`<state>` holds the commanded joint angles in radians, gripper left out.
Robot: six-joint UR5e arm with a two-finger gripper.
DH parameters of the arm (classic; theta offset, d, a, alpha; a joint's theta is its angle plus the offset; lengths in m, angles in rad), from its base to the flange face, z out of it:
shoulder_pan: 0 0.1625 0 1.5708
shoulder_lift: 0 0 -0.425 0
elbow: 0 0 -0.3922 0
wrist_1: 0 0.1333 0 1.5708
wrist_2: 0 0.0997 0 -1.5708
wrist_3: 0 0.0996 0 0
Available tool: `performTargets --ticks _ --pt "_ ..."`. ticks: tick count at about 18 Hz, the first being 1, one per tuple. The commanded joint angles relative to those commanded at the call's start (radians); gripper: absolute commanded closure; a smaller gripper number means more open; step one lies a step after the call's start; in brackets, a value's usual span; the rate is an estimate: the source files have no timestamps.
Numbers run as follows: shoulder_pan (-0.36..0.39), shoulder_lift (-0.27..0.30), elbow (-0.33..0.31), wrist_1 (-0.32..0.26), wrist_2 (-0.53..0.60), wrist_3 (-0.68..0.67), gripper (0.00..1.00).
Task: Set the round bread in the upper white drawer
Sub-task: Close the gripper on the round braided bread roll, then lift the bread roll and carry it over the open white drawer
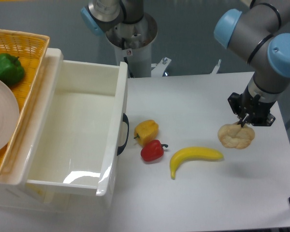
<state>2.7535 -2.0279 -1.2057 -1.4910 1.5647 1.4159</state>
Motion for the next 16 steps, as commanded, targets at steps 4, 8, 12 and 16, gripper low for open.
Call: performTargets --ticks 4,8,12,16 --pt "0.0 0.008 -0.002 0.0 -0.011 -0.008 1.0" --pt "-0.008 0.06 -0.006 0.002 -0.129 -0.075 1.0" --pt "-0.052 0.132 -0.031 0.0 -0.193 -0.155 1.0" --pt "-0.127 0.221 -0.074 0.008 -0.308 -0.306 1.0"
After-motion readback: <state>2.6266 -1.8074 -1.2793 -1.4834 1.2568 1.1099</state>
